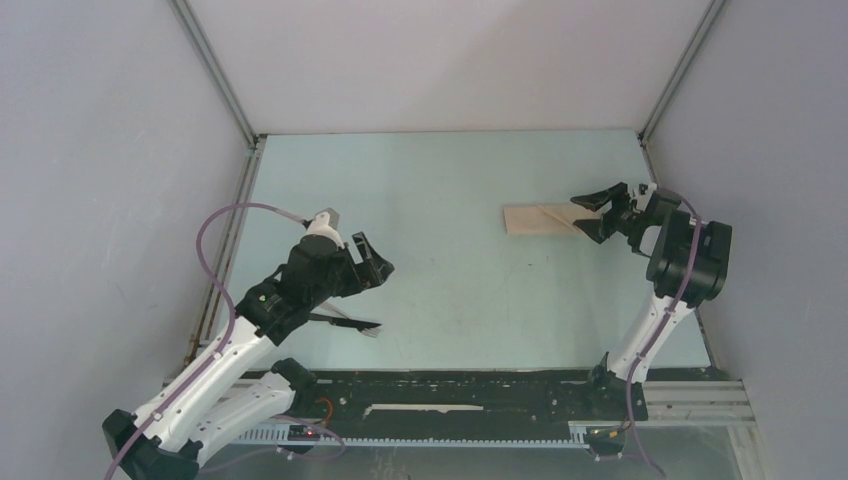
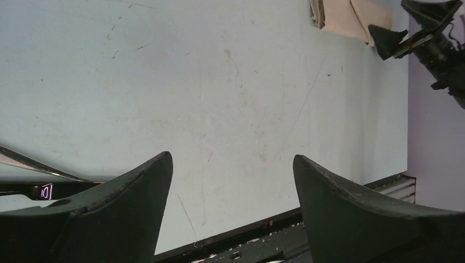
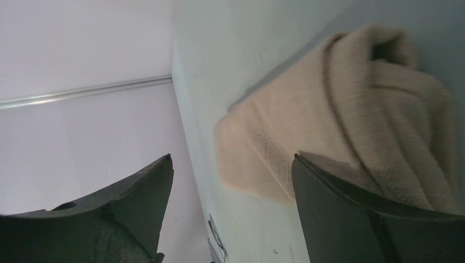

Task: Fold the napkin into a case and place the utensils inside
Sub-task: Smooth out the top corner of the smaller rectangle-folded napkin at the center of the board, then pick up the knife from the corner of the board.

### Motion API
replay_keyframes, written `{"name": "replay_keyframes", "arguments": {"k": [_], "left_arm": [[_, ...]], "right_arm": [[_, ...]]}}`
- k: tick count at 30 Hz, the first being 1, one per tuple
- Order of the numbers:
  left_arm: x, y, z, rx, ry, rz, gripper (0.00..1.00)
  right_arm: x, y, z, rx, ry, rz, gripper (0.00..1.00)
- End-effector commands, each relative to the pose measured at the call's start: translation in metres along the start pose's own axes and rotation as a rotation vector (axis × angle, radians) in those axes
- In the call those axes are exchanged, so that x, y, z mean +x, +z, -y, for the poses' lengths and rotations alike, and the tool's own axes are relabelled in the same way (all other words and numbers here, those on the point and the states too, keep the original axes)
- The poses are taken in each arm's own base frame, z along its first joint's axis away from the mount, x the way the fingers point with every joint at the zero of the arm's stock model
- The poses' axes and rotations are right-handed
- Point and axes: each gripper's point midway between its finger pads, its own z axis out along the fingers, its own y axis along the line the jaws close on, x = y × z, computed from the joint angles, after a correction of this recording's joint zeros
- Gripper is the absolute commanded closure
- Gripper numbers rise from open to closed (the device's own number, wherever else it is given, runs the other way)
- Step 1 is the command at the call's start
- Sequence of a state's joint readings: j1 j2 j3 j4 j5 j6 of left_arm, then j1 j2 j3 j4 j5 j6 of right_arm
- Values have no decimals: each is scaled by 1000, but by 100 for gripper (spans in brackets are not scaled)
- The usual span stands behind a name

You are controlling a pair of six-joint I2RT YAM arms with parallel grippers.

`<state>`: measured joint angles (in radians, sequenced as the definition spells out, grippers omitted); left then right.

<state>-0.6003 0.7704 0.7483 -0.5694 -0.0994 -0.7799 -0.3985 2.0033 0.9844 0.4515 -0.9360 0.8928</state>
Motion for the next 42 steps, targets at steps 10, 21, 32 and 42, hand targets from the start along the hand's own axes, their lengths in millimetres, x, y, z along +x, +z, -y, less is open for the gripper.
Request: {"name": "replay_keyframes", "arguments": {"k": [10,21,32,42], "left_arm": [[6,7,-44,-123,-165,-42,15],[62,-15,-147,-730,-754,-157,28],[52,-8,-211,-930,-1066,27,37],[63,14,-233,-933,-1171,33,44]], "right_arm": [[8,-22,-58,-30,-110,17,13],[175,-6,-102,223,-587,-265,12],[293,-14,-129,123,-783,-495,12],[308,-13,-113,122,-799,-545,12]]}}
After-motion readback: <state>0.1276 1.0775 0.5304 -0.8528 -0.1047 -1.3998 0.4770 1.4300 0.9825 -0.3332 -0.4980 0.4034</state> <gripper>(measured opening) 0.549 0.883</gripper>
